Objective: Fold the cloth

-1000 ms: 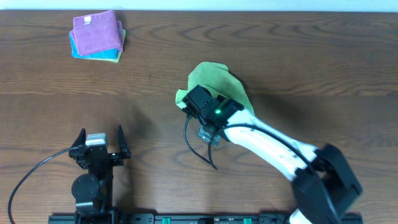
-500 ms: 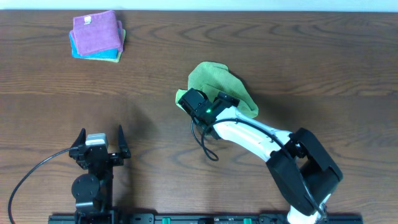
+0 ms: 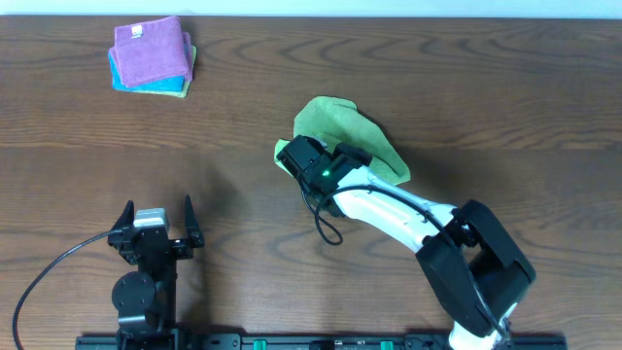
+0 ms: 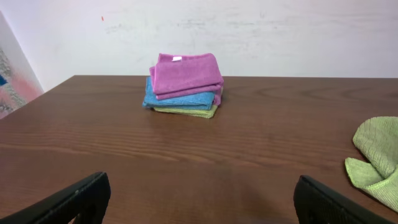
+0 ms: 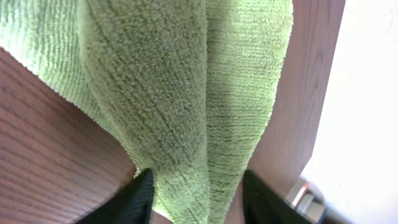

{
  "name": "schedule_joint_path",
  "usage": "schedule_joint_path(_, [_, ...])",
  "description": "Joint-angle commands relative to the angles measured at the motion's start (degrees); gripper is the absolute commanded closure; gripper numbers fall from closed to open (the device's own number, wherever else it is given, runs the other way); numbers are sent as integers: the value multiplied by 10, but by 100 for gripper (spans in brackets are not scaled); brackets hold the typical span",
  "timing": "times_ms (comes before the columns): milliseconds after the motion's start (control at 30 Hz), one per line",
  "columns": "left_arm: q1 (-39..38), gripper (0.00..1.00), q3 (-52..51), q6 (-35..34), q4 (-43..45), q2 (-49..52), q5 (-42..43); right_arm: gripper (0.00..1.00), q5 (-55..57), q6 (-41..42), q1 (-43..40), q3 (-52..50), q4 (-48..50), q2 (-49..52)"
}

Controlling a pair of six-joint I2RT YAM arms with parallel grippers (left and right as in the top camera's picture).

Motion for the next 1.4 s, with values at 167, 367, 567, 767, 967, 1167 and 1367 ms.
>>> schedule_joint_path(167, [1, 5, -20, 10, -11, -4, -6, 53, 2, 24, 2, -1, -9, -3])
schedule_joint_path(367, [1, 5, -20, 10, -11, -4, -6, 28, -63, 50, 2, -1, -24, -3])
schedule_joint_path(567, [1, 5, -20, 10, -11, -4, -6, 34, -89, 49, -12, -1, 9, -2])
schedule_joint_path(767, [1, 5, -20, 10, -11, -4, -6, 38, -109, 38, -44, -1, 19, 0])
schedule_joint_path(967, [1, 5, -20, 10, -11, -4, -6, 43, -132, 38, -55, -1, 19, 0])
schedule_joint_path(1167, [1, 4, -20, 10, -11, -4, -6, 46, -144, 39, -55, -1, 17, 0])
schedule_joint_path(1367, [1, 4, -20, 10, -11, -4, -6, 47, -171, 39, -57, -1, 16, 0])
